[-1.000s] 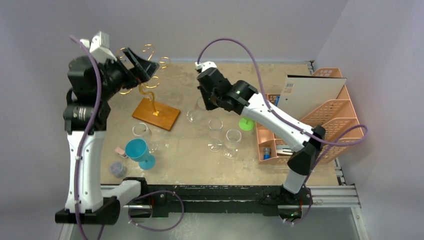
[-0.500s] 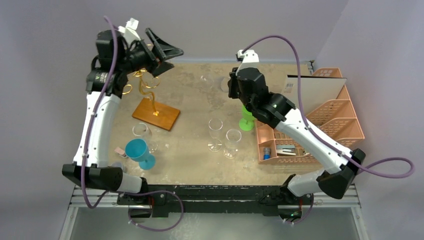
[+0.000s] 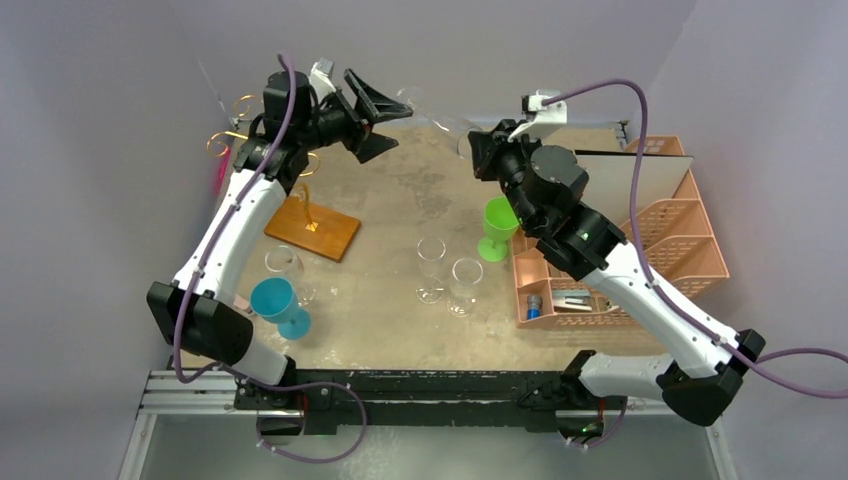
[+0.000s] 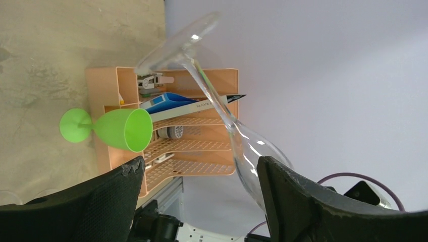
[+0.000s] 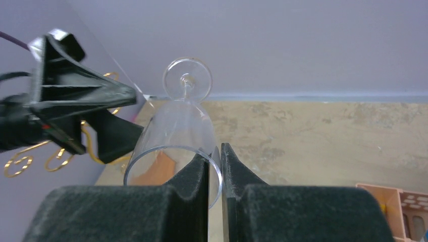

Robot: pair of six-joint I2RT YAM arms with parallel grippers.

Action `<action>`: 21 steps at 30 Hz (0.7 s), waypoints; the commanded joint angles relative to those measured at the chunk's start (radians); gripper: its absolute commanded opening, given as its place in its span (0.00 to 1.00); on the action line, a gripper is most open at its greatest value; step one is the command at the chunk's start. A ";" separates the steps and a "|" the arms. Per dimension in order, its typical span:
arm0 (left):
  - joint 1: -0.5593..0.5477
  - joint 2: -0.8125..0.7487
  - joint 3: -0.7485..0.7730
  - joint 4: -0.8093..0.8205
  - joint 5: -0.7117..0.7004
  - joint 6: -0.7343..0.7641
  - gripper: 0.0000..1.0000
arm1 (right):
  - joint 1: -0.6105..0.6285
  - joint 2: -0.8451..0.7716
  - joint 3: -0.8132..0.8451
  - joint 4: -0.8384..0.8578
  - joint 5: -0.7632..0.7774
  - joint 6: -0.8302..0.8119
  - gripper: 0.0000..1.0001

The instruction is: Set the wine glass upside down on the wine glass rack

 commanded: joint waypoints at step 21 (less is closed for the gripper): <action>-0.053 0.053 -0.033 0.300 0.018 -0.294 0.47 | 0.001 -0.068 -0.050 0.173 -0.169 0.067 0.00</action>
